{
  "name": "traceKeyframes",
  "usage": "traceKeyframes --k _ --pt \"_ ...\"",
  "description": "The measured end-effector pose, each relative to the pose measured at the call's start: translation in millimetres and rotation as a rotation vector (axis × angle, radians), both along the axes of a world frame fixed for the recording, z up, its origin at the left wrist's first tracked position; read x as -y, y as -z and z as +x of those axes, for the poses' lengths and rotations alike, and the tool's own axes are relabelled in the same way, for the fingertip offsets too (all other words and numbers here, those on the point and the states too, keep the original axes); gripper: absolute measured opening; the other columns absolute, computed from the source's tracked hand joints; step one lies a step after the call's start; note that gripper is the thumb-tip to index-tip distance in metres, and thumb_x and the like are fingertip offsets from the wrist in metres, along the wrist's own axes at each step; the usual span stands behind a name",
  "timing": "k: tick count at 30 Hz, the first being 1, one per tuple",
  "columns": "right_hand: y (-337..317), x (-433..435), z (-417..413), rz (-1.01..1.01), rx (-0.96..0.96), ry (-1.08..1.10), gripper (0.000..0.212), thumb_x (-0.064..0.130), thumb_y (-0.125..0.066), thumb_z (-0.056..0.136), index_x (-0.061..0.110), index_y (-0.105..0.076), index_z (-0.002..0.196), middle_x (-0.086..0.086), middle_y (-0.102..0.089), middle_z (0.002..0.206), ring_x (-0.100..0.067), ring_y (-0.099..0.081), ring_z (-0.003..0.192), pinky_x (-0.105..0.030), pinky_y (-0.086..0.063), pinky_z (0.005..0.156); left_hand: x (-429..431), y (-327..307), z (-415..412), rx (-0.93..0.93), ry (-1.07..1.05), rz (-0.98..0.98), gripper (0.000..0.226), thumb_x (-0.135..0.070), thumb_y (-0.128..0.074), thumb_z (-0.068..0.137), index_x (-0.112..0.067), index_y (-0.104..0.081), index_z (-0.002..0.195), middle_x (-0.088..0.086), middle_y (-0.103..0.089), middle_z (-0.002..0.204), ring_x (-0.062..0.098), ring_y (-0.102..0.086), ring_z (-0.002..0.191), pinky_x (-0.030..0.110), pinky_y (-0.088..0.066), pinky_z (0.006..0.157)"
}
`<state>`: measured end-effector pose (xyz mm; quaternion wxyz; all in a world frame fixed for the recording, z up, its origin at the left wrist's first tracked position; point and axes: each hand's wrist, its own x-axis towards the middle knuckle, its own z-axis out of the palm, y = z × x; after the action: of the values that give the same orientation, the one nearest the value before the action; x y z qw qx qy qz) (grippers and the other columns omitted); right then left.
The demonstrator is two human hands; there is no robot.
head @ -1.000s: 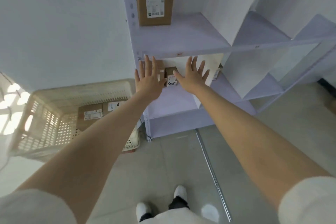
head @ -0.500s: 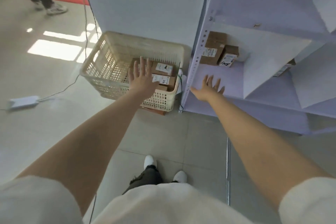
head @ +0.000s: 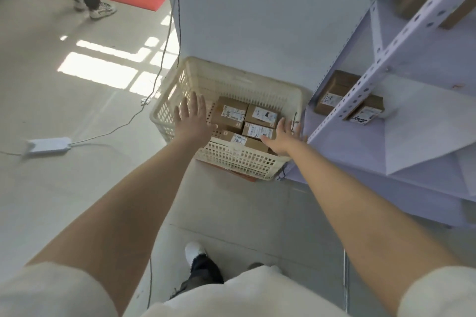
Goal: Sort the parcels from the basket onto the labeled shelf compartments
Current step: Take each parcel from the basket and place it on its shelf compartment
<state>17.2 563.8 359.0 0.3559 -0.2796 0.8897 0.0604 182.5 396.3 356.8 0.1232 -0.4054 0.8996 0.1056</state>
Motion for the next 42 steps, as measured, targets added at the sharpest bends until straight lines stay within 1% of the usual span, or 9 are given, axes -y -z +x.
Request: traceKeyframes --k 13,20,24,28,31,33,35,38,42 --pt "54 115 -52 0.063 0.086 -0.019 0.091 0.066 -0.028 0.096 0.015 0.019 0.153 -0.009 0.025 0.160 -0.034 0.024 0.146 -0.053 0.009 0.118 127 51 -58 0.122 0.060 0.055 0.081 -0.051 -0.030 0.100 -0.014 0.022 0.150 0.007 0.029 0.156 0.031 0.020 0.146 0.051 0.009 0.118" --pt "109 154 -103 0.128 0.330 0.179 0.092 0.066 -0.033 0.095 0.018 0.020 0.153 -0.008 0.021 0.161 -0.035 0.022 0.147 -0.055 0.006 0.119 173 103 -112 0.297 0.119 0.100 0.082 -0.047 -0.033 0.101 -0.016 0.025 0.149 0.006 0.030 0.156 0.027 0.021 0.146 0.046 0.011 0.118" --pt "148 174 -115 0.136 0.425 0.285 0.092 0.064 -0.035 0.096 0.015 0.019 0.153 -0.013 0.015 0.162 -0.038 0.012 0.149 -0.054 -0.006 0.119 200 137 -137 0.387 0.188 0.088 0.081 -0.048 -0.031 0.101 -0.013 0.024 0.150 0.007 0.023 0.159 0.027 0.021 0.146 0.044 0.011 0.117" --pt "181 195 -121 0.027 0.550 0.524 0.089 0.059 -0.041 0.096 0.019 0.013 0.155 -0.008 0.006 0.164 -0.036 -0.011 0.149 -0.051 -0.023 0.118 226 171 -167 0.440 0.252 0.089 0.079 -0.045 -0.031 0.101 -0.011 0.019 0.151 0.008 0.014 0.161 0.030 0.019 0.146 0.047 0.012 0.117" --pt "210 216 -127 -0.115 0.619 0.798 0.082 0.052 -0.047 0.097 0.021 0.000 0.157 -0.006 -0.008 0.164 -0.034 -0.020 0.147 -0.051 -0.024 0.117 245 198 -198 0.404 0.298 0.058 0.071 -0.043 -0.033 0.101 -0.010 0.001 0.154 0.008 -0.005 0.162 0.029 -0.003 0.149 0.049 0.008 0.118" --pt "235 231 -130 -0.206 0.683 1.068 0.074 0.048 -0.052 0.097 0.017 -0.018 0.155 -0.010 -0.029 0.157 -0.031 -0.039 0.137 -0.048 -0.034 0.113 252 217 -220 0.359 0.294 0.097 0.060 -0.037 -0.036 0.101 -0.008 -0.022 0.151 0.010 -0.026 0.157 0.031 -0.028 0.143 0.050 -0.007 0.119" --pt "260 249 -133 -0.321 0.773 1.371 0.058 0.040 -0.055 0.098 0.010 -0.037 0.144 -0.011 -0.046 0.141 -0.027 -0.051 0.124 -0.041 -0.043 0.106 256 240 -242 0.325 0.296 0.135 0.050 -0.031 -0.038 0.101 -0.010 -0.036 0.145 0.011 -0.037 0.150 0.031 -0.037 0.136 0.048 -0.028 0.113" --pt "301 278 -128 -0.473 0.906 1.695 0.049 0.026 -0.055 0.099 0.005 -0.041 0.141 -0.016 -0.045 0.142 -0.028 -0.047 0.130 -0.040 -0.041 0.109 263 285 -269 0.344 0.375 0.150 0.046 -0.028 -0.039 0.099 -0.011 -0.039 0.142 0.011 -0.041 0.146 0.030 -0.038 0.134 0.047 -0.038 0.105" --pt "357 310 -120 -0.563 0.977 1.925 0.056 0.020 -0.055 0.099 0.002 -0.032 0.147 -0.019 -0.037 0.149 -0.030 -0.038 0.138 -0.043 -0.035 0.114 282 350 -299 0.350 0.431 0.124 0.050 -0.033 -0.041 0.098 -0.012 -0.039 0.143 0.010 -0.039 0.148 0.030 -0.036 0.135 0.047 -0.034 0.107"
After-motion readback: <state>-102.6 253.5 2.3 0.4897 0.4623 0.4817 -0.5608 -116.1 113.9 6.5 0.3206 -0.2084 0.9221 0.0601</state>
